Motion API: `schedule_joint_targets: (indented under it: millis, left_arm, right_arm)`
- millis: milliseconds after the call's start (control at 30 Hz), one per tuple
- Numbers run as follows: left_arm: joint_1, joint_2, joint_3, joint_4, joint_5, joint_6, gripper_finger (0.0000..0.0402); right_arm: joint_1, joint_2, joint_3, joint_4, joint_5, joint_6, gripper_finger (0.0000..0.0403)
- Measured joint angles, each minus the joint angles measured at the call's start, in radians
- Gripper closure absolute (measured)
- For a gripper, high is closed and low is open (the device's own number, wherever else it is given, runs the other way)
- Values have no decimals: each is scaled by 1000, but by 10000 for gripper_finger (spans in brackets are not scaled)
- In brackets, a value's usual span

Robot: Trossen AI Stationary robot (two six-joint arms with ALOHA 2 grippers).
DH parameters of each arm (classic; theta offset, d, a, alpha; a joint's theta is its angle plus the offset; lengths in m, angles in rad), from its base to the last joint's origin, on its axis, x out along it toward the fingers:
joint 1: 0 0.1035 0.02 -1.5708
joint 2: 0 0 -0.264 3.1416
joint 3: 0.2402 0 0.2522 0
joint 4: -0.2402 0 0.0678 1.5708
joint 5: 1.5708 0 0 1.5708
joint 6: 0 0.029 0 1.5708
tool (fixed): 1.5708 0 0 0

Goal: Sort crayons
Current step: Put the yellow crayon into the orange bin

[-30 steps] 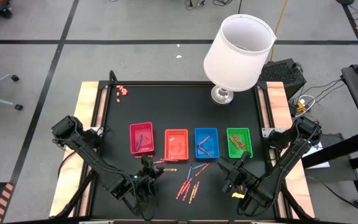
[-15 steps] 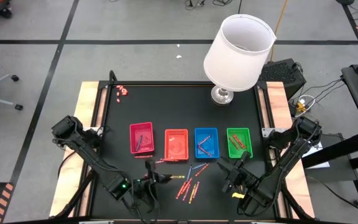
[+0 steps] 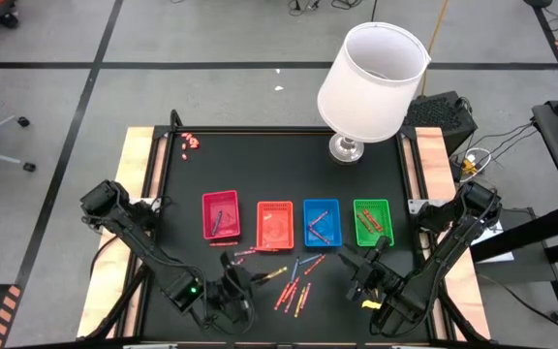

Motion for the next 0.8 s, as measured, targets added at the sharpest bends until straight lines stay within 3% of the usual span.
schedule_joint_targets:
  millis: [133, 367, 633, 800]
  left_arm:
    - [0, 0, 0, 0, 0, -32, 386]
    - [16, 0, 0, -4, -46, 172, 386]
    - [127, 0, 0, -4, -56, 172, 386]
    - [209, -1, 0, -17, -26, 41, 386]
  right_arm:
    - [0, 0, 0, 0, 0, 0, 284]
    - [0, 0, 0, 0, 0, 0, 284]
    - [0, 0, 0, 0, 0, 0, 284]
    - [0, 0, 0, 0, 0, 0, 284]
